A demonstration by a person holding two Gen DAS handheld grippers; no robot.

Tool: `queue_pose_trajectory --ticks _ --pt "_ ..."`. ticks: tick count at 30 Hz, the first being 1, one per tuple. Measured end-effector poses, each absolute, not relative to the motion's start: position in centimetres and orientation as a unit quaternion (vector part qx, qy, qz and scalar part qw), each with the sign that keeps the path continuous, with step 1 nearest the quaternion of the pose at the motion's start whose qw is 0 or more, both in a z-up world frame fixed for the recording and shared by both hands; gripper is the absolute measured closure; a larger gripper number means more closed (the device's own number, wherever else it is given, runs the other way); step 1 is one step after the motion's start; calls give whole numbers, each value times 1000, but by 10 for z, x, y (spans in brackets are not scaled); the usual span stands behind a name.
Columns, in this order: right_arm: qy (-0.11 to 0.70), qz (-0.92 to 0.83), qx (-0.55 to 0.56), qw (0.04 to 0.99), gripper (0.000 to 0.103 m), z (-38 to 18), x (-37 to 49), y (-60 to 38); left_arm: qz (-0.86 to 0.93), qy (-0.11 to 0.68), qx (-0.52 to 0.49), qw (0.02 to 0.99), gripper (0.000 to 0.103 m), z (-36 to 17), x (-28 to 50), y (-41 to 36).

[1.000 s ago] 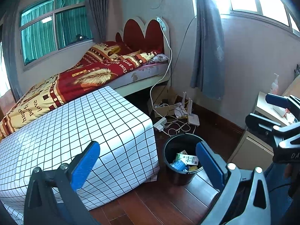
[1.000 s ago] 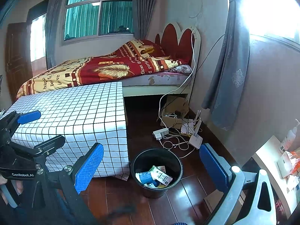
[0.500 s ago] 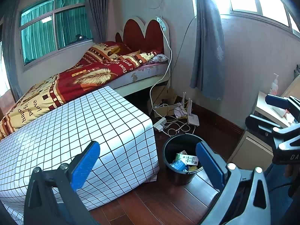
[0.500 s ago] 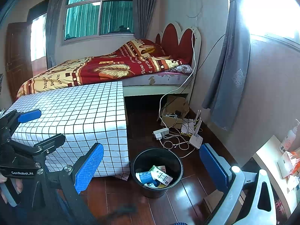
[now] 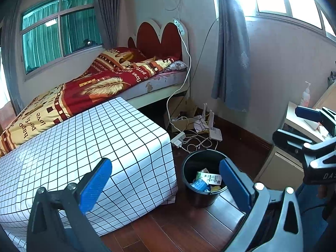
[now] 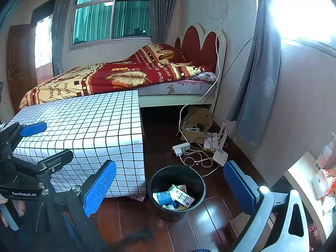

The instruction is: Collect trash

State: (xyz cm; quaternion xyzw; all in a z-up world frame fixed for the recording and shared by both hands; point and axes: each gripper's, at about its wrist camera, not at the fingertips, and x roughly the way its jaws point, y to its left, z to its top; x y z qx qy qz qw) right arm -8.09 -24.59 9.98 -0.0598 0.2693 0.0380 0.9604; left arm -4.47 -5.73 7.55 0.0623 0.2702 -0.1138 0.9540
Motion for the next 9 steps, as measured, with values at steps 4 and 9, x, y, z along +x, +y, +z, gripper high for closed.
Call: queue_pose_trajectory --ticks 4,9 --pt "270 39 -60 960 0 99 -80 -245 -112 256 74 957 0 74 -46 -57" --pt "270 37 -59 960 0 98 -80 -245 -121 259 70 956 0 73 -44 -52"
